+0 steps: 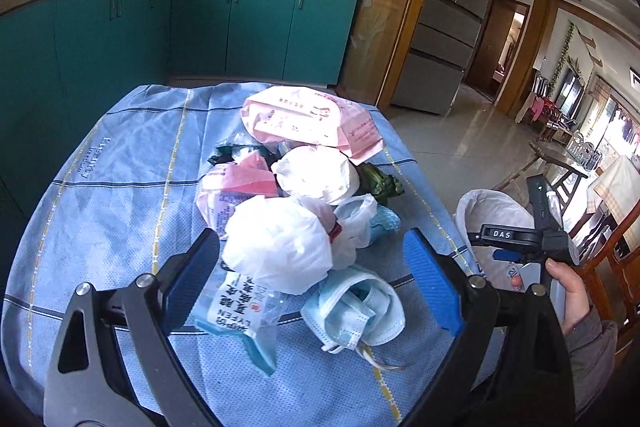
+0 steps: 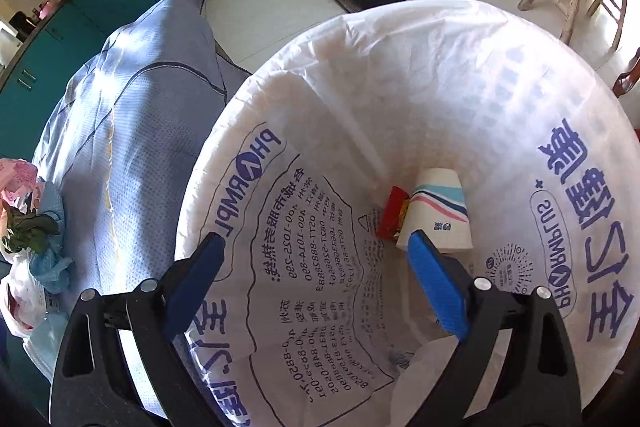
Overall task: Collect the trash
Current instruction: 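Return the right tool to the table and grasp the blue face mask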
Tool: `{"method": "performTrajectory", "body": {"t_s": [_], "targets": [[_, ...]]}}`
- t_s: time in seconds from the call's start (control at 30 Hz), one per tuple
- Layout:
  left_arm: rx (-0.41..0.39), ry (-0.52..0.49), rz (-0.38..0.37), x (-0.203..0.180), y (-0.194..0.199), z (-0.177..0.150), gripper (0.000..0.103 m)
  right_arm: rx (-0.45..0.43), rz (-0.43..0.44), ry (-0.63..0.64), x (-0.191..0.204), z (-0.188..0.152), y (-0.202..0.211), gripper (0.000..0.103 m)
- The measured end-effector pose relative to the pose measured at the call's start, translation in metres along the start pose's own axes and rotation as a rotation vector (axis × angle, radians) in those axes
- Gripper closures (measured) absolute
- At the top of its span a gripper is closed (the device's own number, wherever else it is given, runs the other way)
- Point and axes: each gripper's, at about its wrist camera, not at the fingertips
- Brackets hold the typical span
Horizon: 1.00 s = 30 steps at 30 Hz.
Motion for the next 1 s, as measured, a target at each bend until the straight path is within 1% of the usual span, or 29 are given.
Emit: {"method": "performTrajectory", "body": {"t_s": [0.1,0.13,0.2,0.23,0.27,0.3,0.33,0.37,0.4,0.43,0.47,0.5,0.53,0.57,0.63,0.7,0.73,0.87,0.93,0.97,1.0], "targets": [[-0.013,0.011,0.025,0.01,0.002,0.0,0.009,-0.082,-0.018,-0.016,-0.001,-0.002,0.021,0.011],[-0.012,0.019,0.036,0.015,0.001,-0.001,0.009,-0.135,-0.028,-0.018,-0.001,-0.004,0.033,0.011],[-0.005,0.029,0.053,0.022,-0.001,-0.002,0.009,-0.209,-0.033,-0.006,0.004,-0.004,0.048,0.011],[-0.004,0.032,0.062,0.024,-0.002,-0.002,0.009,-0.27,-0.029,0.011,0.008,-0.006,0.06,0.011],[-0.003,0.034,0.068,0.027,-0.003,-0.002,0.009,-0.344,-0.017,0.039,0.016,-0.008,0.074,0.011],[-0.001,0.035,0.071,0.028,-0.003,-0.003,0.009,-0.394,-0.002,0.065,0.022,-0.01,0.082,0.011],[0.001,0.033,0.076,0.03,-0.004,-0.003,0.009,-0.465,0.031,0.12,0.034,-0.014,0.096,0.011],[0.003,0.03,0.081,0.031,-0.004,-0.004,0.009,-0.515,0.061,0.185,0.048,-0.019,0.105,0.011],[0.003,0.026,0.086,0.035,-0.004,-0.004,0.009,-0.543,0.087,0.255,0.063,-0.024,0.11,0.011],[0.003,0.013,0.098,0.037,-0.004,-0.006,0.009,-0.551,0.113,0.31,0.075,-0.027,0.111,0.011],[0.002,0.004,0.111,0.038,-0.004,-0.006,0.009,-0.549,0.168,0.387,0.091,-0.032,0.111,0.011],[0.0,-0.002,0.125,0.039,-0.004,-0.007,0.009,-0.545,0.215,0.436,0.102,-0.036,0.111,0.011],[-0.008,-0.003,0.141,0.042,-0.003,-0.006,0.009,-0.533,0.298,0.517,0.12,-0.043,0.111,0.011],[-0.013,0.003,0.147,0.046,-0.002,-0.005,0.009,-0.516,0.36,0.583,0.135,-0.05,0.11,0.011],[-0.018,0.017,0.154,0.051,0.001,-0.002,0.009,-0.481,0.415,0.707,0.164,-0.064,0.106,0.011],[-0.024,0.023,0.166,0.055,0.002,-0.001,0.009,-0.445,0.394,0.826,0.192,-0.08,0.096,0.011],[-0.026,0.026,0.172,0.056,0.003,0.0,0.009,-0.425,0.375,0.856,0.202,-0.083,0.089,0.011],[-0.017,0.033,0.172,0.059,0.002,-0.002,0.009,-0.341,0.33,0.902,0.223,-0.092,0.068,0.011],[-0.012,0.027,0.172,0.057,0.001,-0.003,0.009,-0.315,0.32,0.913,0.229,-0.093,0.06,0.011],[-0.009,0.025,0.171,0.057,0.0,-0.004,0.009,-0.308,0.317,0.916,0.231,-0.094,0.058,0.015],[-0.007,0.022,0.171,0.056,0.0,-0.004,0.009,-0.3,0.318,0.923,0.233,-0.095,0.056,0.022]]}}
Point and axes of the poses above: each gripper's, at about its wrist camera, not at the fingertips, and y roughly against the way its jaws point, x to its left, z to its top, and after that the axes turned 11 degrees about y, right-handed
